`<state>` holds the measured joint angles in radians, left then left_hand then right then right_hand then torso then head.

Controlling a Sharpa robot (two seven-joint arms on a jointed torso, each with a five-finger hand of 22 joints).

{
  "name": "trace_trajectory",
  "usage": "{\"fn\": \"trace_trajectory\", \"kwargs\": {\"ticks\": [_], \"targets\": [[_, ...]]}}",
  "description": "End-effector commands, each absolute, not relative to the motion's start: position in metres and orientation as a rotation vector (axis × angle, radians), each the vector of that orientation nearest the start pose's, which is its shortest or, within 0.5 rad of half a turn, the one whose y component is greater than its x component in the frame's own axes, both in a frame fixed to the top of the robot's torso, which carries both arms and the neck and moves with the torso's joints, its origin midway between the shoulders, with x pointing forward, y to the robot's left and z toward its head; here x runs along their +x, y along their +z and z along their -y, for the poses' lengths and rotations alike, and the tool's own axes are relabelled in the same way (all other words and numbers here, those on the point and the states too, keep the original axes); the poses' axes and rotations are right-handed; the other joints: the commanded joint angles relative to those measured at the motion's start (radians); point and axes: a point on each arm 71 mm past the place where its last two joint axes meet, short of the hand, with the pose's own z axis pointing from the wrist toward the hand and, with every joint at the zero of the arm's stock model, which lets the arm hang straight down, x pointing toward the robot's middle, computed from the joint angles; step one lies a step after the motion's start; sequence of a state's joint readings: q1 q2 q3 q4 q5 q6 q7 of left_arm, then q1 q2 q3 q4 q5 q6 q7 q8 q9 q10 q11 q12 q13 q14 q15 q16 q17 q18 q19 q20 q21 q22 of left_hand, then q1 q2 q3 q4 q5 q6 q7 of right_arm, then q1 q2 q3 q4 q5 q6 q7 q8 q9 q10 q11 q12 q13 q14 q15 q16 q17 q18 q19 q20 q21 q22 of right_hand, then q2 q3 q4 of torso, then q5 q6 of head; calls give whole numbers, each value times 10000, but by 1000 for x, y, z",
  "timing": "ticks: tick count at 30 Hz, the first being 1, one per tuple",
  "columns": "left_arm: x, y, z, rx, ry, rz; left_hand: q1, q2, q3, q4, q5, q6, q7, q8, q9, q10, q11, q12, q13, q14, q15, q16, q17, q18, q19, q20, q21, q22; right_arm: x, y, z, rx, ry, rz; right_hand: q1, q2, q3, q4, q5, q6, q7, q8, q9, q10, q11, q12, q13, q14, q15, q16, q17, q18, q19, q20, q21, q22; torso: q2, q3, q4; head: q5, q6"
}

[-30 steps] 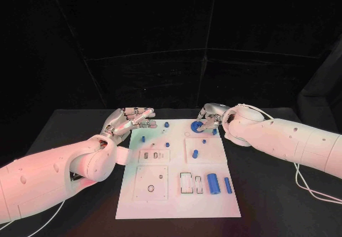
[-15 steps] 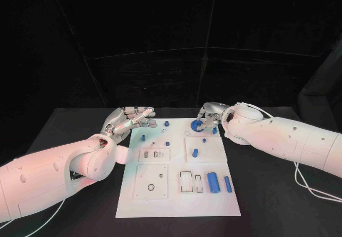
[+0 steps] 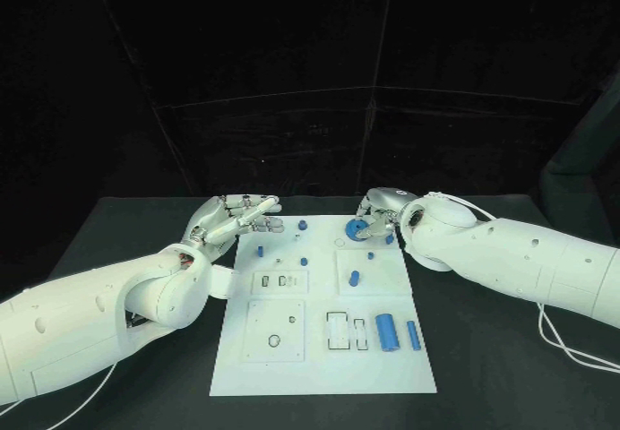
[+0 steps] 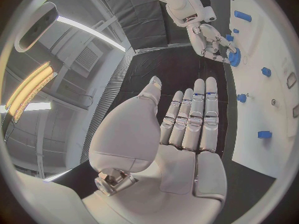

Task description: Assemble the parts on the task board

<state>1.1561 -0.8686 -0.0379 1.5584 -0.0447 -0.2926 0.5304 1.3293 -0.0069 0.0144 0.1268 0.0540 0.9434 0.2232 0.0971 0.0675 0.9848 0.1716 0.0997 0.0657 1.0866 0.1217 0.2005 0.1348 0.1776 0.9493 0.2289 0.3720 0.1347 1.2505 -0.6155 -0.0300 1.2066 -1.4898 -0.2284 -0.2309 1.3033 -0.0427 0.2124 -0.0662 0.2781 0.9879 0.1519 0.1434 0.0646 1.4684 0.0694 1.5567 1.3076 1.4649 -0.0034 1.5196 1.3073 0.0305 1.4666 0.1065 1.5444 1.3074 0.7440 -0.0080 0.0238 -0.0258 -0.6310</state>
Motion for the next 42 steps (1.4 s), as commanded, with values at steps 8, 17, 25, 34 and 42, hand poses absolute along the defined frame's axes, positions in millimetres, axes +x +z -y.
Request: {"fn": "trace_trajectory", "kwargs": {"ticks": [8, 17, 25, 34, 42], "targets": [[474, -183, -211, -10163, -16457, -13396, -17, 115, 0, -68, -31, 71, -11, -53, -9, 58, 22, -53, -9, 34, 6, -45, 17, 46, 43, -17, 1, -13, 536, -162, 151, -899, 4949, -15416, -278, -3, 169, 23, 271, 109, -59, -60, 15, 941, -98, 24, 2510, 791, -98, 37, 1311, -165, 725, -108, 53, 2026, 10, -1, 15, 37, 48], [475, -184, -213, -10536, -16448, -13280, -19, 119, 0, -68, -31, 72, -12, -54, -9, 58, 22, -54, -9, 33, 6, -47, 17, 46, 42, -17, 0, -14, 528, -157, 107, -1726, 5513, -15048, -305, -25, 192, 21, 253, 116, -62, -70, 14, 944, -100, 28, 2515, 795, -102, 43, 1327, -163, 721, -112, 51, 2020, 21, 4, 22, 107, 28], [476, -184, -214, -10602, -16425, -13220, -23, 125, -1, -67, -31, 75, -15, -55, -8, 63, 21, -55, -8, 34, 6, -50, 18, 46, 41, -17, -2, -16, 528, -159, 77, -2219, 5780, -15107, -328, -47, 255, 4, 164, 105, -59, -107, 8, 943, -101, 25, 2513, 797, -106, 47, 1337, -163, 720, -118, 50, 2016, 25, 8, 20, 161, 10], [477, -184, -213, -10607, -16426, -13215, -24, 134, -1, -70, -31, 83, -19, -55, -7, 71, 18, -55, -7, 34, 5, -54, 19, 46, 41, -17, -4, -19, 531, -170, 62, -2540, 5695, -15646, -392, -110, 348, -26, -64, 81, -45, -178, 5, 938, -90, 16, 2505, 798, -99, 46, 1337, -163, 721, -118, 49, 2017, 13, 14, 4, 189, -19], [477, -184, -212, -10593, -16441, -13207, -24, 134, -1, -70, -31, 83, -19, -55, -7, 71, 18, -55, -7, 34, 5, -54, 19, 46, 41, -17, -4, -19, 531, -177, 55, -2735, 5546, -16049, -439, -163, 368, -35, -127, 45, -30, -224, 1, 911, -78, -23, 2467, 797, -92, 45, 1335, -161, 717, -114, 46, 2008, 7, 16, -17, 192, -28]]}}
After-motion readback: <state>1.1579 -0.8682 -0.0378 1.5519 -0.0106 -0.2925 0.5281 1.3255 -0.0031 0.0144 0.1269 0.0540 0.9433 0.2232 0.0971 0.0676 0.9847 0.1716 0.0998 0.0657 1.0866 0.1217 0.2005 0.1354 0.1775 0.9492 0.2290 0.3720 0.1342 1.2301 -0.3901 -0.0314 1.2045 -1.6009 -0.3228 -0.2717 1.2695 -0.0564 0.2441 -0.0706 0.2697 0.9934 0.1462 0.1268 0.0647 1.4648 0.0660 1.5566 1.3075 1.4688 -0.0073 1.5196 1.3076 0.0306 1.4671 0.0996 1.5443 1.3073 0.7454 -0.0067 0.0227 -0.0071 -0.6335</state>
